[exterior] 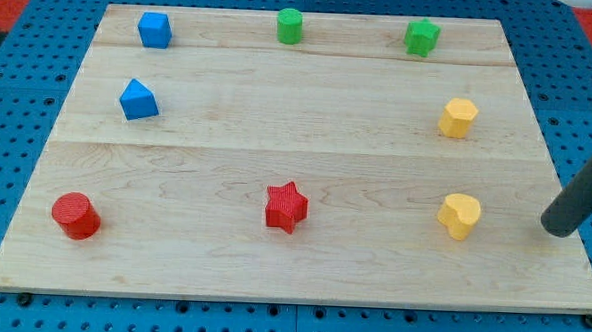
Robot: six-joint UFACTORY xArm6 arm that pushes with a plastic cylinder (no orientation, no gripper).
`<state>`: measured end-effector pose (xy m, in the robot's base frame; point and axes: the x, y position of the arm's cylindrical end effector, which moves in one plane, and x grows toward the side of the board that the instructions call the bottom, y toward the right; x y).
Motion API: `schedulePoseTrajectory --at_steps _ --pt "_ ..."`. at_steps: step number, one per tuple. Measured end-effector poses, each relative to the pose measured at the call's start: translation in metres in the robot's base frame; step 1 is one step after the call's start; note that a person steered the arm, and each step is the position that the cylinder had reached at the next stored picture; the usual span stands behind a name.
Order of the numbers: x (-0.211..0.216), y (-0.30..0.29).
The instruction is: Place the arm close to the blue cube
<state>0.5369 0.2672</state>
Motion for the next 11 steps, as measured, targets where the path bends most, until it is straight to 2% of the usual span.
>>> schedulePoseTrajectory --at_steps 1,2,3,4,6,7,8,9,10,11 --pt "0.032 -0.028" --pt "0.068 -0.114" --pt "0.082 -0.225" --pt "0.055 -0.332" --pt "-0.072 -0.387" --pt "-0.103 -0.492" --pt "-0.125 -0.571" --pt "-0.137 -0.572" --pt "-0.223 -0.565" --pt "-0.284 -0.551"
